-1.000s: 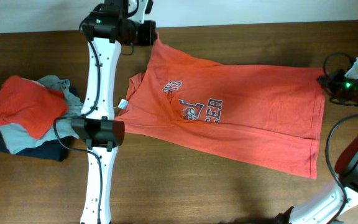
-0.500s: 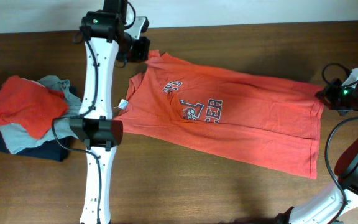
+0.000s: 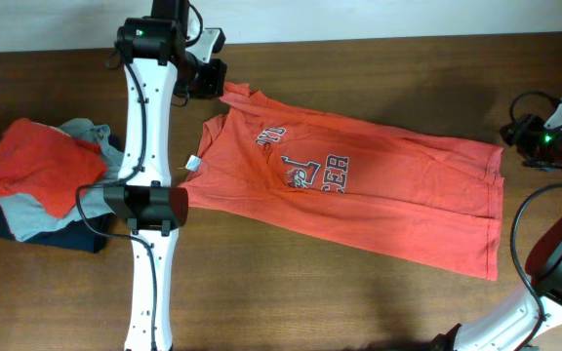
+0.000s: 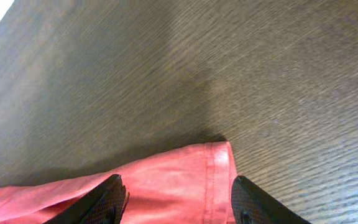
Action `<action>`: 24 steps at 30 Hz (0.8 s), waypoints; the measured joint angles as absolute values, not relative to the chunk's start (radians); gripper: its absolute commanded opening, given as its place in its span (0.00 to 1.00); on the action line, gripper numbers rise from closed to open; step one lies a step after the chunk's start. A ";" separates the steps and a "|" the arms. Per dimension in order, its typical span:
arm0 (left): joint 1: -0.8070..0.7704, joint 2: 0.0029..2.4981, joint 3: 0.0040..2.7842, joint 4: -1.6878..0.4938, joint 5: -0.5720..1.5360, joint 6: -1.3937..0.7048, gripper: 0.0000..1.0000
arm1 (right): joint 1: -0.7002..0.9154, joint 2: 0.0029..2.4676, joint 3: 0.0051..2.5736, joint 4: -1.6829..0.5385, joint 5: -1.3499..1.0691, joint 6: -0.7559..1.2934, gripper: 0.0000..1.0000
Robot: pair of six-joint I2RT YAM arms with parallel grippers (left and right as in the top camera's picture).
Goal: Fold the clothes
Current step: 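Grasp the top-right edge with the right gripper while holding the left shoulder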
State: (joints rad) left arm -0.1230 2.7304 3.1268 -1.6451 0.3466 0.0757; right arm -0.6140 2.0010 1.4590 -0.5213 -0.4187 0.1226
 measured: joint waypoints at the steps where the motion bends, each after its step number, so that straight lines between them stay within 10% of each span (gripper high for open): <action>1: -0.123 2.730 3.127 -1.645 0.347 0.076 0.00 | -0.614 2.003 1.459 -0.520 -0.417 0.122 0.55; 24: -0.123 2.730 3.127 -1.641 0.347 0.076 0.00 | -0.600 2.152 1.460 -0.410 -0.381 0.105 0.44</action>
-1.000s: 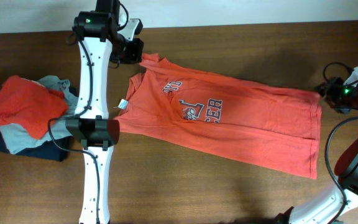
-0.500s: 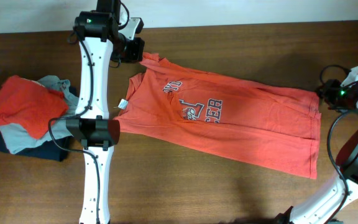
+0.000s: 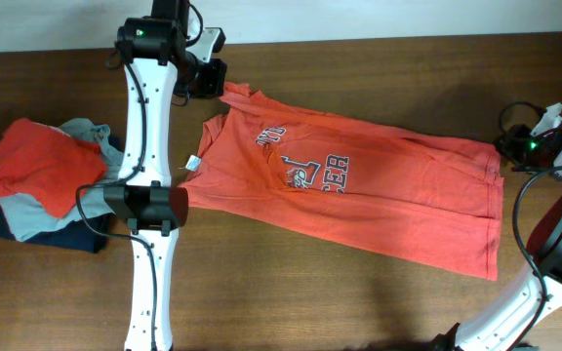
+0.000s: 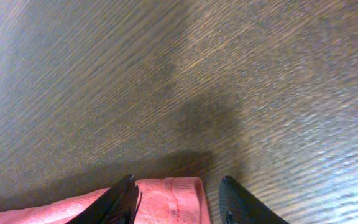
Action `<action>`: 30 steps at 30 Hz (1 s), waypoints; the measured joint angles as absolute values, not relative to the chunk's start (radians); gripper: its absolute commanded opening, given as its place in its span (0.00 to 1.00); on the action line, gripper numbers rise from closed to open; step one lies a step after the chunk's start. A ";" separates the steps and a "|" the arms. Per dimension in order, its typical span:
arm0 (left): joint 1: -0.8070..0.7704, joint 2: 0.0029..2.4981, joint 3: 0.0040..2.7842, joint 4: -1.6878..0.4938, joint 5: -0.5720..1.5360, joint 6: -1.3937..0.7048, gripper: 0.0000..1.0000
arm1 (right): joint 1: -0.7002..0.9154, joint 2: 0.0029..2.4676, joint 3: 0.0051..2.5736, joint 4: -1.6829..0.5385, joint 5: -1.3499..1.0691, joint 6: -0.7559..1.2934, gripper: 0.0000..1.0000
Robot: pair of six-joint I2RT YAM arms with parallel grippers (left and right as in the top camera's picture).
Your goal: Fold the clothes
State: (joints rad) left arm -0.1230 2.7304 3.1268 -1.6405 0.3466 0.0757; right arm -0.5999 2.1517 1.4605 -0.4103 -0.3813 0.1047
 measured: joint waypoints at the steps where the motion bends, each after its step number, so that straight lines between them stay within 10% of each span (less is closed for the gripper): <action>1: -0.123 2.730 3.127 -1.641 0.347 0.076 0.01 | -0.597 2.156 1.461 -0.409 -0.381 0.106 0.43; 9: -0.123 2.730 3.127 -1.641 0.346 0.076 0.01 | -0.582 2.178 1.464 -0.396 -0.386 0.102 0.05; 30: -0.121 2.717 3.127 -1.669 0.315 0.102 0.01 | -0.636 1.904 1.464 -0.595 -0.635 0.137 0.04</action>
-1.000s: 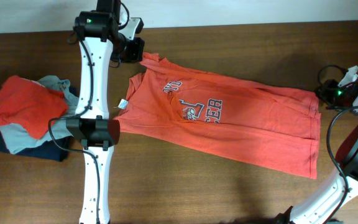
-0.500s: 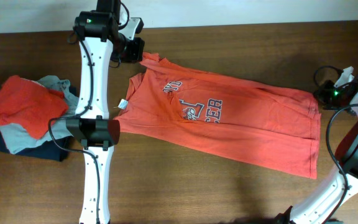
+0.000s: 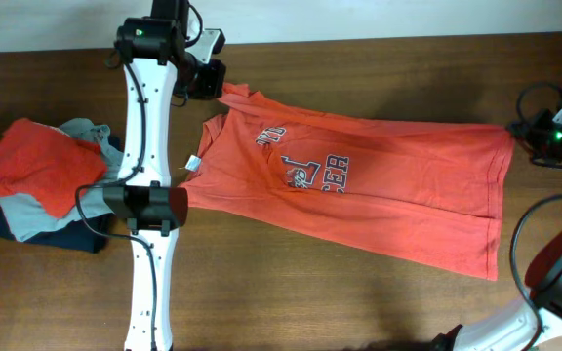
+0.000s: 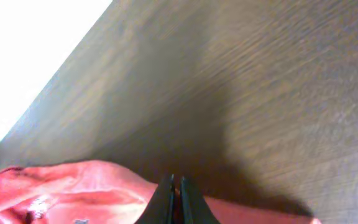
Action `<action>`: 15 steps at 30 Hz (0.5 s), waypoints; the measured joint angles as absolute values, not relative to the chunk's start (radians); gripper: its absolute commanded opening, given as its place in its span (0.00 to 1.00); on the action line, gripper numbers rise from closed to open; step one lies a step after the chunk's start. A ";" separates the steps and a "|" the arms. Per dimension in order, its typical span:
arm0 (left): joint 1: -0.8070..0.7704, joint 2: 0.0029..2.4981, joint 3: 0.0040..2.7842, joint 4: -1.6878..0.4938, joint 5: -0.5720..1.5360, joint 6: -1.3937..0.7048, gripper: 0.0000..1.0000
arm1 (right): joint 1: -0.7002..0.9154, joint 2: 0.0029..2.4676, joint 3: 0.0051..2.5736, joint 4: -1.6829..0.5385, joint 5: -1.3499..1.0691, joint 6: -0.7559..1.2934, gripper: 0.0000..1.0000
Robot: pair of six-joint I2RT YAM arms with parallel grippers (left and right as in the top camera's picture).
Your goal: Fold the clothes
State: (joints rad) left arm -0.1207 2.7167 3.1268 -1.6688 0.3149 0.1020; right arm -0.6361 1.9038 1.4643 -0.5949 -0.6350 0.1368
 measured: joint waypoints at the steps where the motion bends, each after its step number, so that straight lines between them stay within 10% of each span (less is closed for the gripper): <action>1: -0.119 2.708 3.127 -1.678 0.304 0.105 0.00 | -0.636 1.885 1.464 -0.612 -0.635 0.138 0.04; 15: -0.088 2.616 3.126 -1.687 0.278 0.113 0.00 | -0.636 1.793 1.465 -0.969 -0.458 0.105 0.04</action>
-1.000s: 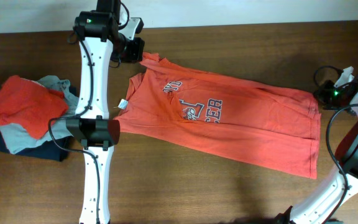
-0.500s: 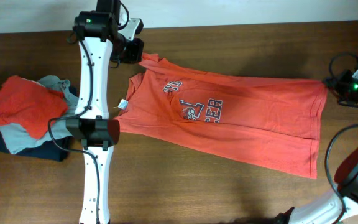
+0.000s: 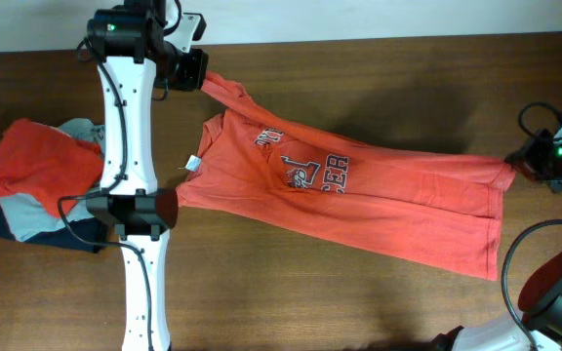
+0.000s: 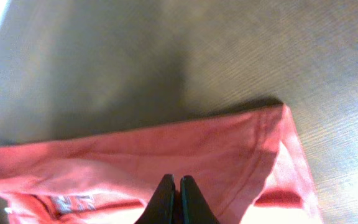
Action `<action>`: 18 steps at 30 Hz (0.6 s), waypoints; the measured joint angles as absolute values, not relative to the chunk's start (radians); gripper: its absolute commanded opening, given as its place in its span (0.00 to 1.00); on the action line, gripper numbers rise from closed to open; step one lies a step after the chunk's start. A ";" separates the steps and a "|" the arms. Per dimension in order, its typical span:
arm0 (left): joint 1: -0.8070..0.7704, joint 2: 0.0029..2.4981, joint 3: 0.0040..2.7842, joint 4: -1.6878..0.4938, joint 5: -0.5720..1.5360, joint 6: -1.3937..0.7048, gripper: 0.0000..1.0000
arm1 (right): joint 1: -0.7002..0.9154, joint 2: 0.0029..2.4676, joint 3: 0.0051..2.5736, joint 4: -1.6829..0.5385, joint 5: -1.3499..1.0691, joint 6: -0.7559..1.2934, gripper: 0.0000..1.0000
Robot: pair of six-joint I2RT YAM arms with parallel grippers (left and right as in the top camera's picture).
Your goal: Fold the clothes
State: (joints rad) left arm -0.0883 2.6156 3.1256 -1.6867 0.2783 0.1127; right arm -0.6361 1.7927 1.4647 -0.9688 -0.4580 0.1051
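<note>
An orange T-shirt (image 3: 359,190) with dark lettering lies stretched across the wooden table (image 3: 291,302), neck end at the left and hem at the right. At the far left, my left gripper (image 3: 191,70) has the shirt's sleeve drawn up into it. My right gripper (image 3: 517,168) is at the shirt's far right hem corner. In the right wrist view its fingertips (image 4: 174,183) are pressed together, shut on the orange fabric (image 4: 135,162), with the stitched hem edge (image 4: 284,134) to their right.
A pile of clothes (image 3: 37,180), red on top of grey and navy, sits at the left edge. The left arm (image 3: 130,175) reaches from the near edge up past the pile. The right arm's cables (image 3: 515,253) loop at the right edge.
My left gripper moved left with the sleeve. The right gripper, still shut on the hem corner, shifted toward the near side. The shirt now lies tauter, on a slant.
At first my right gripper was open over the shirt's far right hem corner, and then lower, astride it. Then it was shut on the hem, drawn to the right. Now both grippers hold opposite ends and the shirt is stretched between them.
</note>
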 measured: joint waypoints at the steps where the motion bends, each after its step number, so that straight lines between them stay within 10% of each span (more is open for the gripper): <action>1: -0.089 2.616 3.125 -1.687 0.279 0.113 0.00 | -0.636 1.793 1.465 -0.978 -0.444 0.102 0.04; 18: -0.118 2.531 2.638 -1.685 0.219 0.150 0.00 | -0.619 1.793 1.465 -1.136 -0.381 0.032 0.05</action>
State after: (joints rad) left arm -0.1177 2.5305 2.6381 -1.6848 0.2192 0.1501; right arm -0.6189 1.7927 1.4647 -1.1362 -0.3813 0.0322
